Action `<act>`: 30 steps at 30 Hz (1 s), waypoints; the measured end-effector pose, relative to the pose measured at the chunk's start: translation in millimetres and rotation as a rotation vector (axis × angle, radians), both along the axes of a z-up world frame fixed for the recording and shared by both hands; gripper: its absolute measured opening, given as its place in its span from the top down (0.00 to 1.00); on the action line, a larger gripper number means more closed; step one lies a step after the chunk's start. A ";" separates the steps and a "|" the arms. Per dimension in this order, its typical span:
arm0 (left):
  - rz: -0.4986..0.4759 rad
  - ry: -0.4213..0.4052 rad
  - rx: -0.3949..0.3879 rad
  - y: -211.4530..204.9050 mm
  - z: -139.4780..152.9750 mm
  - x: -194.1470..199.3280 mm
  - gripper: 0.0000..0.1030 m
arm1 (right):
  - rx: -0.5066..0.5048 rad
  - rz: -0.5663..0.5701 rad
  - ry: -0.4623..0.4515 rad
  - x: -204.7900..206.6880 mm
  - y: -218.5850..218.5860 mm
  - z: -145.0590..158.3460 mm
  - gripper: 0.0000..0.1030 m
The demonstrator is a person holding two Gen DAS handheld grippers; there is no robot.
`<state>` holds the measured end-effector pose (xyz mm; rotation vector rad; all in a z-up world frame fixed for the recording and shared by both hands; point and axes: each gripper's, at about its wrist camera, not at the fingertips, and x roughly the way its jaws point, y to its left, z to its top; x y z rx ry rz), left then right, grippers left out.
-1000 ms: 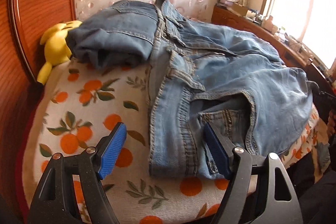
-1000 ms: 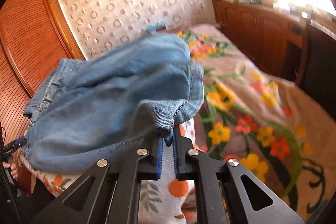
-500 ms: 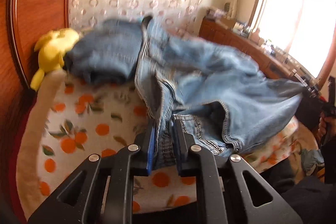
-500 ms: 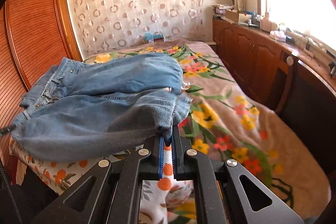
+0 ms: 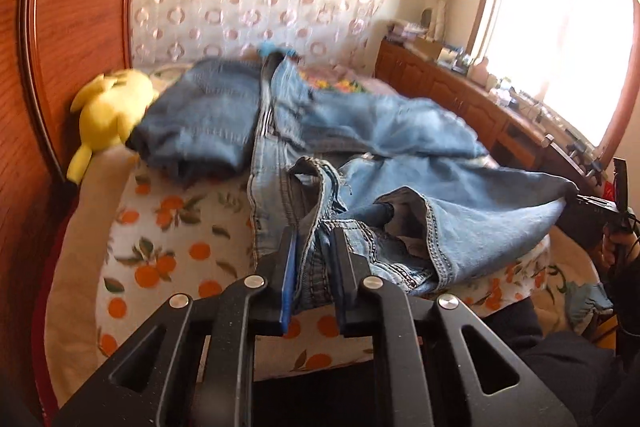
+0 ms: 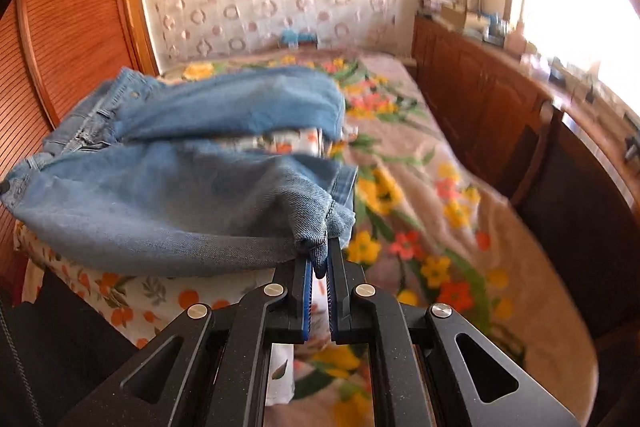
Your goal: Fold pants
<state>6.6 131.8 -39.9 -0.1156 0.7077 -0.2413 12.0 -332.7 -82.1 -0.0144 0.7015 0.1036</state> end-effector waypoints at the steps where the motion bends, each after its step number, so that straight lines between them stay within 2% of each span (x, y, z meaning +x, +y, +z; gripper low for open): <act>1: 0.003 0.012 0.000 -0.7 -5.1 1.3 0.84 | 0.006 -0.004 0.013 3.7 0.9 -5.8 0.94; 4: 0.009 0.026 -0.007 0.8 -12.7 3.3 0.84 | 0.014 -0.005 0.022 11.3 4.0 -10.6 0.94; 7: 0.006 0.010 -0.015 0.6 -8.5 5.1 0.84 | 0.036 -0.011 -0.013 13.6 1.8 0.8 0.94; 15: 0.001 -0.120 0.012 -4.9 44.1 54.0 0.84 | 0.031 -0.022 -0.192 37.0 -1.9 57.8 0.94; 20: -0.026 -0.159 0.058 -10.4 70.0 86.6 0.84 | -0.019 -0.025 -0.221 65.0 7.0 76.3 0.94; 24: -0.064 -0.120 0.092 -10.5 59.5 77.3 0.84 | -0.055 -0.005 -0.178 71.8 16.2 58.3 0.94; 27: -0.084 -0.030 0.097 -8.7 32.8 57.2 0.84 | -0.056 0.019 -0.110 74.3 19.7 37.8 0.94; 30: -0.073 0.072 0.065 -4.9 -0.2 35.7 0.84 | -0.040 0.026 -0.051 70.8 22.2 18.4 0.94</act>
